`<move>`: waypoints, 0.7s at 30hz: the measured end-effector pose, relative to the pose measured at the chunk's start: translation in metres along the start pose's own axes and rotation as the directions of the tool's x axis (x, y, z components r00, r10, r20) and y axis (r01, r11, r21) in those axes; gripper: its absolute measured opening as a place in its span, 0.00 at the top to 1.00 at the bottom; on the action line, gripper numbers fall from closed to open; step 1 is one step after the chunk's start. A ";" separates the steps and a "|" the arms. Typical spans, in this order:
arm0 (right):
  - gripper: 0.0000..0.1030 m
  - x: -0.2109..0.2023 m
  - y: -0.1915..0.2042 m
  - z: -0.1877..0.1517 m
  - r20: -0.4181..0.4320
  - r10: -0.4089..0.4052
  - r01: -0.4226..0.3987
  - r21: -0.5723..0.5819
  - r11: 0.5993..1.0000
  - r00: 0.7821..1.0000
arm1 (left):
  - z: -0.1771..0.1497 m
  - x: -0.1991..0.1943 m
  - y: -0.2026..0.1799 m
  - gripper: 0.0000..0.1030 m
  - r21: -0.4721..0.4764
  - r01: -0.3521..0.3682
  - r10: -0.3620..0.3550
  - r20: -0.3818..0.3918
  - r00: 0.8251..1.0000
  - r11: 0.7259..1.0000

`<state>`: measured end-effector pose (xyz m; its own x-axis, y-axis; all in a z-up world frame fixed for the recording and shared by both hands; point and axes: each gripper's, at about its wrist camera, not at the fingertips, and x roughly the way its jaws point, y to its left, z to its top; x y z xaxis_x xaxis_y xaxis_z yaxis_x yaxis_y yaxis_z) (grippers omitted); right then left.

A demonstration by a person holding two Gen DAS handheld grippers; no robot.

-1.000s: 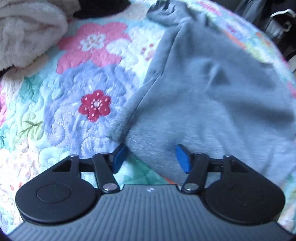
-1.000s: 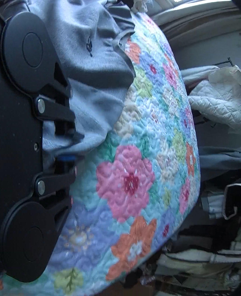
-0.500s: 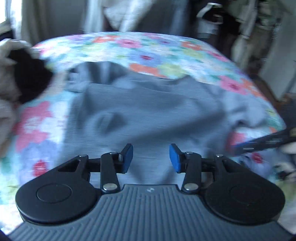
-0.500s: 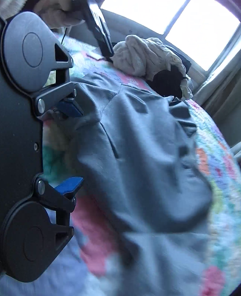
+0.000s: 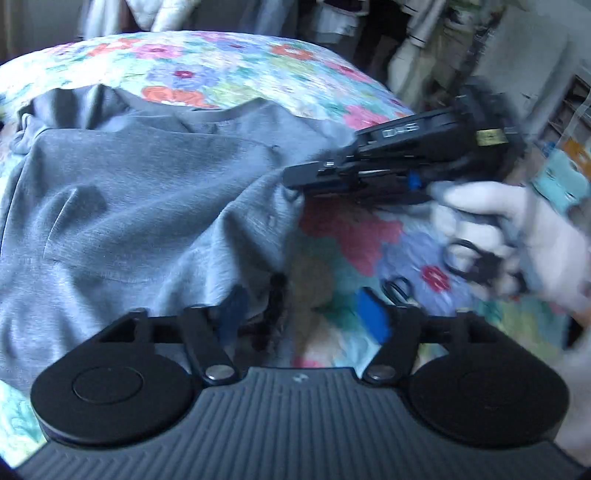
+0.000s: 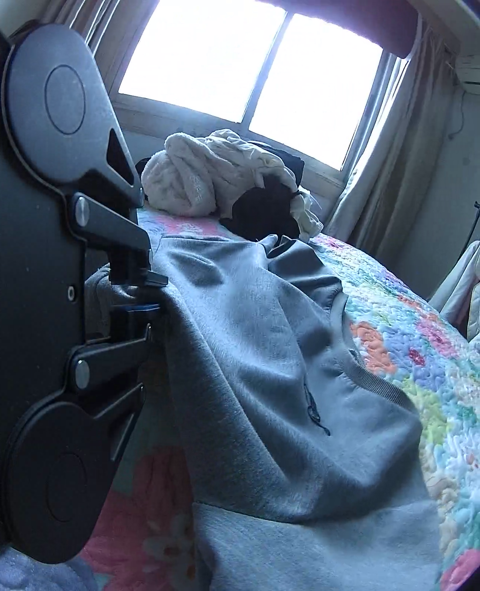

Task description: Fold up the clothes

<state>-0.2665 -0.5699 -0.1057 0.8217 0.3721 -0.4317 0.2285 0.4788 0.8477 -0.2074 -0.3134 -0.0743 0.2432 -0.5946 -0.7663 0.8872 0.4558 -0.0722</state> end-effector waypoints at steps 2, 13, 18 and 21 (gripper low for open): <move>0.88 0.000 -0.003 -0.001 0.003 0.018 -0.018 0.029 0.999 1.000 | -0.001 0.015 -0.006 0.21 -0.008 -0.040 0.040 0.004 0.999 0.999; 0.31 -0.097 0.002 0.018 0.289 -0.261 0.288 -0.057 0.956 0.921 | 0.002 0.031 0.022 0.89 -0.071 -0.102 0.097 -0.064 0.993 0.992; 0.17 -0.157 -0.047 0.023 0.422 -0.606 0.642 0.072 0.763 0.674 | 0.010 0.021 0.032 0.89 -0.107 -0.053 0.047 -0.056 0.997 0.993; 0.17 -0.159 -0.094 0.019 0.371 -0.512 0.479 0.183 0.859 0.775 | 0.010 0.019 0.028 0.89 -0.089 -0.055 0.049 -0.062 0.997 0.995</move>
